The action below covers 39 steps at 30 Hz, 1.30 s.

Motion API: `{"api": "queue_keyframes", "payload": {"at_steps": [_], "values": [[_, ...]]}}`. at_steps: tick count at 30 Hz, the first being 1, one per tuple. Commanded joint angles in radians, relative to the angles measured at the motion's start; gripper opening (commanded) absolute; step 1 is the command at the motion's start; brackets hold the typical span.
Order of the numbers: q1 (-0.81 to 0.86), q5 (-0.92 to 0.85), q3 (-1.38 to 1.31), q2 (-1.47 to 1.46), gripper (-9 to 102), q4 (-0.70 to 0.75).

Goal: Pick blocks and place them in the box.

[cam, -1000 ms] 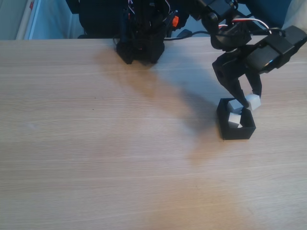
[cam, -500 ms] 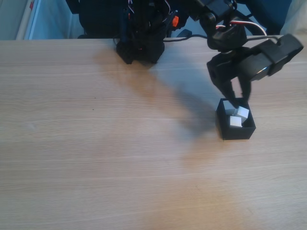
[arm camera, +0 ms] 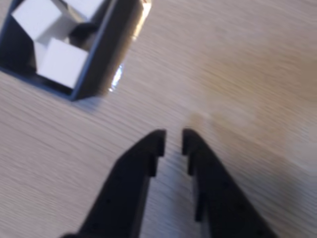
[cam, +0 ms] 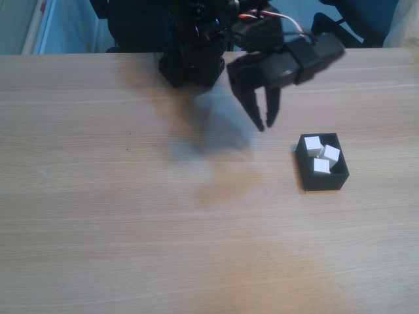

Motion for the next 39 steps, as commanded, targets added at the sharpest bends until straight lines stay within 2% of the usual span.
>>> {"api": "queue_keyframes", "payload": {"at_steps": [1, 9, 15, 18, 23, 29, 39], "values": [[0.04, -0.112, 0.091, 0.209, 0, 0.063], [0.187, -0.287, 0.348, 0.612, 0, 0.265], [0.261, -0.253, 0.477, 0.874, 0, 0.581], [0.298, -0.221, 0.525, 0.91, 0, 0.669], [0.311, -0.103, 0.595, 0.91, 1, 0.64], [0.385, -0.11, 0.75, 0.913, 0, 0.56], [0.399, -0.081, 0.75, 0.913, 0, 0.561]]}}
